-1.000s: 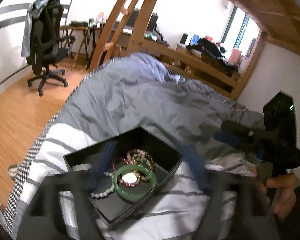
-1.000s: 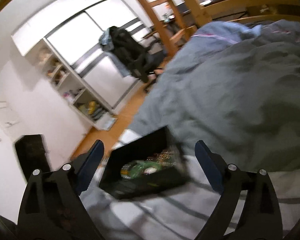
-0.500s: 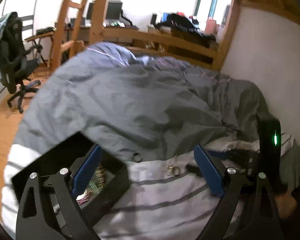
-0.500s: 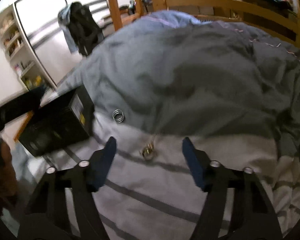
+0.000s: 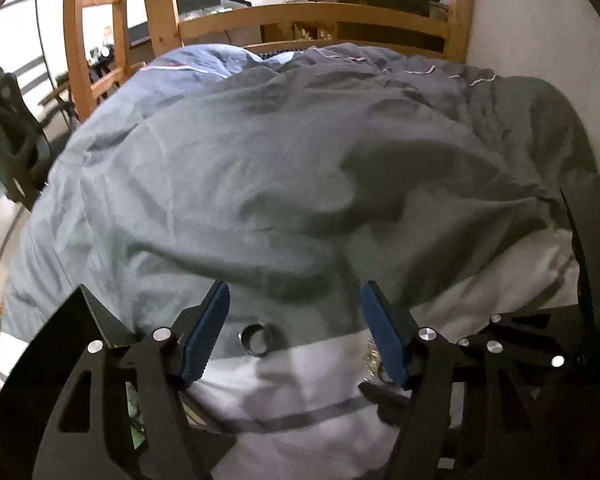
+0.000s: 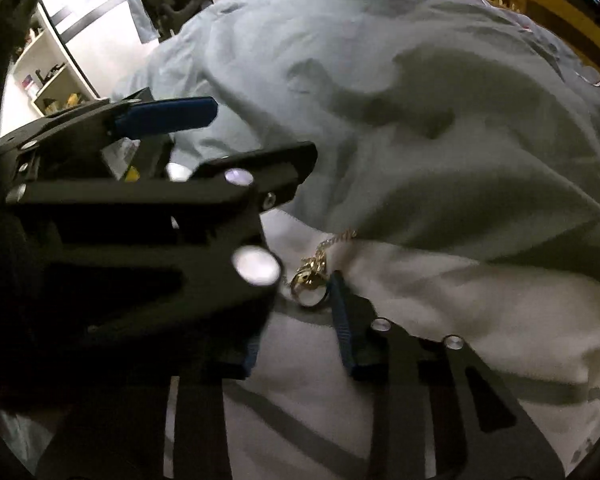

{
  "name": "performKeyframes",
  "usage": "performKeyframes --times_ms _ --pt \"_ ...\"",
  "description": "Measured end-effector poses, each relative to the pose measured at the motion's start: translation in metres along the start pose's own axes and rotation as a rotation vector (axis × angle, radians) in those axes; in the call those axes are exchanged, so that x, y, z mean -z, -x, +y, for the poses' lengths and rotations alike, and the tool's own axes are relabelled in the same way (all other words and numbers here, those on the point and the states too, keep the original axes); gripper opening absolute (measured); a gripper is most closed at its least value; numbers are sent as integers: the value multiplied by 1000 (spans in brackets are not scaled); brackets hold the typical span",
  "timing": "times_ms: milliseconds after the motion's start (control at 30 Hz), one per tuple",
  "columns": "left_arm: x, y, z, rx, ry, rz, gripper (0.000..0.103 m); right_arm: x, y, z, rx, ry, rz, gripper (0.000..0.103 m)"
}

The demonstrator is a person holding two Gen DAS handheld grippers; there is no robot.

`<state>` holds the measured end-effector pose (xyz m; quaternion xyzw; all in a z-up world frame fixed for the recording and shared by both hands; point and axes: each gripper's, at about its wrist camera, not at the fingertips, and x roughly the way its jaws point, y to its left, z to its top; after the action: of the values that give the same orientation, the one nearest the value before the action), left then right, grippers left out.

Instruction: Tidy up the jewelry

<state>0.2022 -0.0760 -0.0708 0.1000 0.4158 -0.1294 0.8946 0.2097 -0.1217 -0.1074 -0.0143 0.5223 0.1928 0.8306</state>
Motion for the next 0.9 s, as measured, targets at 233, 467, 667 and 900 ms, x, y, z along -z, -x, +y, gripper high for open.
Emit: performKeyframes --times_ms 233,467,667,900 --pt "-2 -1 3 -32 16 -11 68 -4 -9 -6 40 -4 35 20" --pt "0 13 6 96 45 -64 68 7 32 -31 41 -136 -114 20" --pt "7 29 -13 135 -25 -135 68 18 50 -77 -32 -330 -175 20" --pt "8 -3 -19 139 -23 -21 48 19 47 -74 -41 -353 -168 20"
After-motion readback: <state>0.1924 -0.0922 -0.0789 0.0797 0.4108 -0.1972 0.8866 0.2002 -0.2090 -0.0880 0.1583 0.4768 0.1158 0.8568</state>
